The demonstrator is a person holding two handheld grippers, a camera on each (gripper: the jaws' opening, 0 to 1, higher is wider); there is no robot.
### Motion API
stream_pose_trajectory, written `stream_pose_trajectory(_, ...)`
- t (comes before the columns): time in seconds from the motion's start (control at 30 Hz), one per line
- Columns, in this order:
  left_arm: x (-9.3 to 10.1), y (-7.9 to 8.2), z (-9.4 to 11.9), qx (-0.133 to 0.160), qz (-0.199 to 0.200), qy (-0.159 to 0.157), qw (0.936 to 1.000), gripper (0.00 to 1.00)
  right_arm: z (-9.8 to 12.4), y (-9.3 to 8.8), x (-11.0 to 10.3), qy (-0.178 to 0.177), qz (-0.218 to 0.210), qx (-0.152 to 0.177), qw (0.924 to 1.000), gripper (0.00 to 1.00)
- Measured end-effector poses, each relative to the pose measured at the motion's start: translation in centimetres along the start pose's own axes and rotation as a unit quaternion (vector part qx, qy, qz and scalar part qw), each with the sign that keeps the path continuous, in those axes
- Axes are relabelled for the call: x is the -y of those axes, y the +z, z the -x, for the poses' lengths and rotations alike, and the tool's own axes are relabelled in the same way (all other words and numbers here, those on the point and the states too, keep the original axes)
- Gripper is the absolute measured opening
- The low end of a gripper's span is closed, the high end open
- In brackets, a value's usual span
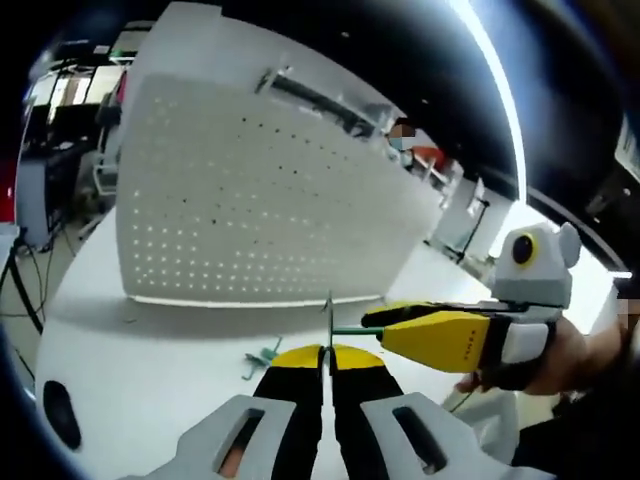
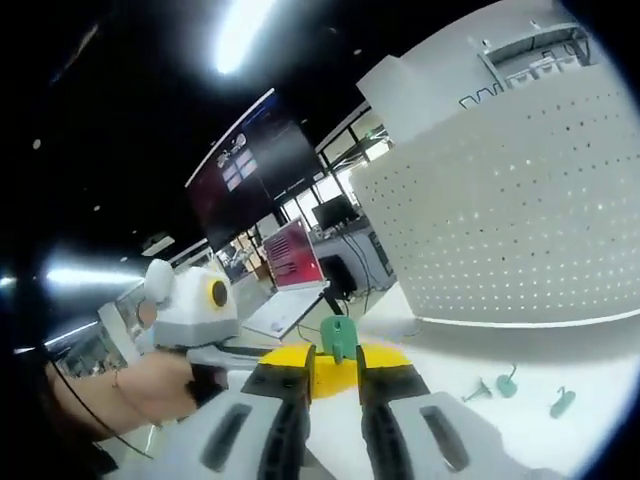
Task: Insert the hook assembly into the mounting plate slot until the hook locks in place.
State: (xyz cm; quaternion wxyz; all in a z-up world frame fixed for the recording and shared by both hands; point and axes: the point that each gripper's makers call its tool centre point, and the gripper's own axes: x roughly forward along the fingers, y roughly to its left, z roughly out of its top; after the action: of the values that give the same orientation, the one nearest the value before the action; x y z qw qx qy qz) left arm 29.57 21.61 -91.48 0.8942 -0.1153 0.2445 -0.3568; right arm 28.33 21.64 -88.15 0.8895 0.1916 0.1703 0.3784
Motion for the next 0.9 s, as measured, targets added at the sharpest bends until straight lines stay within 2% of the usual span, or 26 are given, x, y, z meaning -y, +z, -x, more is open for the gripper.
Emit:
stream_pose_trajectory(0.47, 1.4, 1.1, -0.3, 0.016, -0.051, -0.016, 0.9984, 0.01, 0.0, 0.9, -0.2, 0.003, -0.025, 0.022, 0.9994, 0.07)
stream_pose_trajectory(0.73, 1.3, 1.7, 0.1, 0.026, -0.077, -0.003, 0.9967, 0.01, 0.0, 1.1, -0.8, 0.005, -0.024, 0.033, 0.9992, 0.05)
stream_pose_trajectory(0.9, 1.2, 2.1, 0.3, 0.029, -0.084, -0.001, 0.9961, 0.01, -0.1, 1.4, -0.8, 0.007, -0.046, 0.044, 0.9979, 0.04)
